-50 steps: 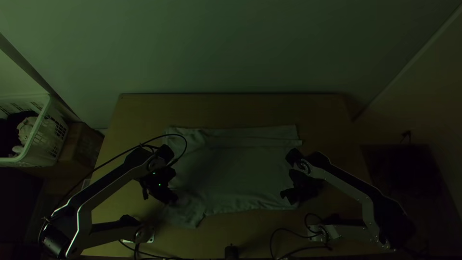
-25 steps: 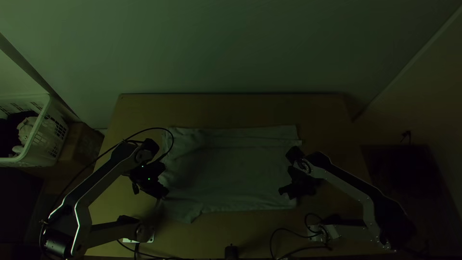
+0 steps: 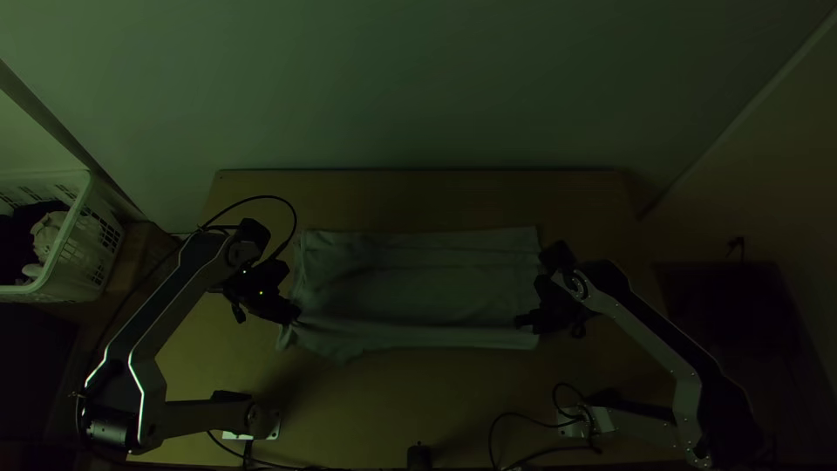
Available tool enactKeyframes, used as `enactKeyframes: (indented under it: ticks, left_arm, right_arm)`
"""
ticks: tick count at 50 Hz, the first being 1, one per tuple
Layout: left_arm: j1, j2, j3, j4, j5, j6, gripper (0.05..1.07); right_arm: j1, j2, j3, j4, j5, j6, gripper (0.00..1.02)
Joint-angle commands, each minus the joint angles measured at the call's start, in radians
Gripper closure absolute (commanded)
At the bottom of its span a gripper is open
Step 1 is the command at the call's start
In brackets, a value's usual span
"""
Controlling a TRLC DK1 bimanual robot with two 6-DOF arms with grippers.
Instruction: Fold the t-shirt
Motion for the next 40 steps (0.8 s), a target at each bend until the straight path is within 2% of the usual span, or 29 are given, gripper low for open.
enactKeyframes:
  ticks: [1, 40]
  left_arm:
    - [0.02, 0.04, 0.059, -0.003, 0.007, 0.013, 1.04]
    - [0.106, 0.405, 0.52, 0.02, 0.027, 0.027, 1.04]
  right_arm:
    - [-0.024, 0.036, 0.063, -0.016, 0.015, -0.029, 1.0]
    - [-0.134, 0.496, 0.54, 0.02, 0.038, -0.086, 1.0]
